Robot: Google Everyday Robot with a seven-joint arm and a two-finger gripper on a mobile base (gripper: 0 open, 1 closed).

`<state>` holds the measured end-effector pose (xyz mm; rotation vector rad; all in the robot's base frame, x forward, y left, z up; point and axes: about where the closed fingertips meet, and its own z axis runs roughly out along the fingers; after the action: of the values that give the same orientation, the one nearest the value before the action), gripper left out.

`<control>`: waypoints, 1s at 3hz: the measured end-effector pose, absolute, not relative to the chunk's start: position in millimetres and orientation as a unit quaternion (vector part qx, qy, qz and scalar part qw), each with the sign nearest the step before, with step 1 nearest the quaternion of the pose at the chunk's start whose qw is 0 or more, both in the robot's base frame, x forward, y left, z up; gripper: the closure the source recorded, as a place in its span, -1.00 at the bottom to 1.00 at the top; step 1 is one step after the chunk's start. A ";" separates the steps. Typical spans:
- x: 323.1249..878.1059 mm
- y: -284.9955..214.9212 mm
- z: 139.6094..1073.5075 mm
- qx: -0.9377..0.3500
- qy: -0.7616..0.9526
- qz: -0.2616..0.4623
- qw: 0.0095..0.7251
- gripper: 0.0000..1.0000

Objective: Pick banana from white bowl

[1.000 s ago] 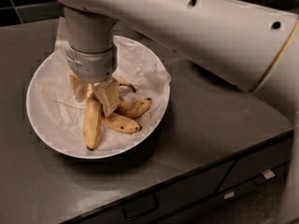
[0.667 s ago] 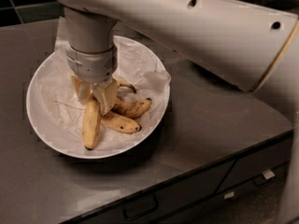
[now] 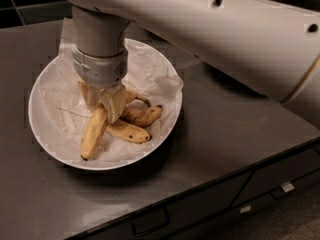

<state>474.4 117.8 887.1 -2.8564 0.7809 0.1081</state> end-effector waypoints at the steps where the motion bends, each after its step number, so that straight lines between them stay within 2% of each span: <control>1: 454.9 97.9 906.4 -0.950 0.275 0.002 0.147 1.00; 3: 428.8 47.9 944.9 -0.910 0.294 -0.086 0.281 1.00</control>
Offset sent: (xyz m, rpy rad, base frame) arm -0.0445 -0.0879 0.0688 0.4340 -0.4022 -0.1807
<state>428.8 47.9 944.9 -2.4379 0.7886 -0.2301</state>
